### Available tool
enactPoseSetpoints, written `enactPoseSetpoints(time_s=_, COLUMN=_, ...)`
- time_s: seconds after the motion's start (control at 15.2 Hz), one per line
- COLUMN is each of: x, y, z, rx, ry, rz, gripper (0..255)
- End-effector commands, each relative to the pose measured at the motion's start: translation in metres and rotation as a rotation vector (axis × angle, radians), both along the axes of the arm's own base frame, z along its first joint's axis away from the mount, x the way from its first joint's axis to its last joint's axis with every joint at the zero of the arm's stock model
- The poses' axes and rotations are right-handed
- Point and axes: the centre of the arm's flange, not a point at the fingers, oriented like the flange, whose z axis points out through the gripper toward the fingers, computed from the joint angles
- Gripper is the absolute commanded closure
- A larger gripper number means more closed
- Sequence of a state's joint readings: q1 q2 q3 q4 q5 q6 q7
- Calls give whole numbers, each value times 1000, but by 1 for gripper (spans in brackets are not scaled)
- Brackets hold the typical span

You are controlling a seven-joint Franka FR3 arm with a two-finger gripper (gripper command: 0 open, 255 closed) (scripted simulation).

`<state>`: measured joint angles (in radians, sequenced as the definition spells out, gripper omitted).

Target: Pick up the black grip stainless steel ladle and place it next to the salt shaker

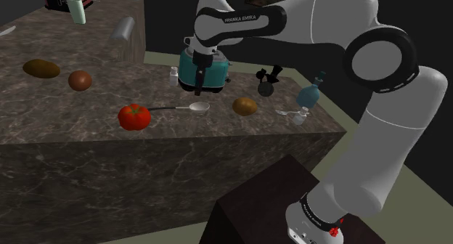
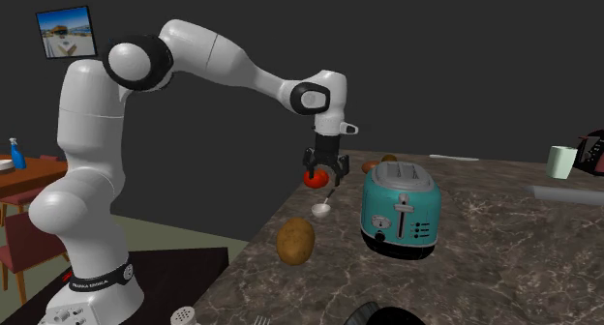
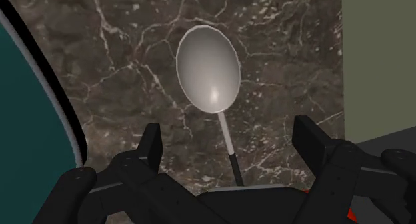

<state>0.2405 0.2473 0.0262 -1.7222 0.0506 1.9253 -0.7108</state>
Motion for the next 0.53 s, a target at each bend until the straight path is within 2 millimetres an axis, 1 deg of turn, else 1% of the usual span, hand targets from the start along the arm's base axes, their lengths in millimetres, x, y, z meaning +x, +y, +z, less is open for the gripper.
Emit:
enactPoseSetpoints(time_s=0.0, x=15, y=18, z=-17, rx=0, ry=15, rz=65, gripper=0)
enactPoseSetpoints(time_s=0.33, x=38, y=71, z=-57, rx=-1, ry=51, rz=223, gripper=0)
enactPoseSetpoints(time_s=0.46, x=38, y=73, z=-64, rx=-2, ry=53, rz=230, gripper=0)
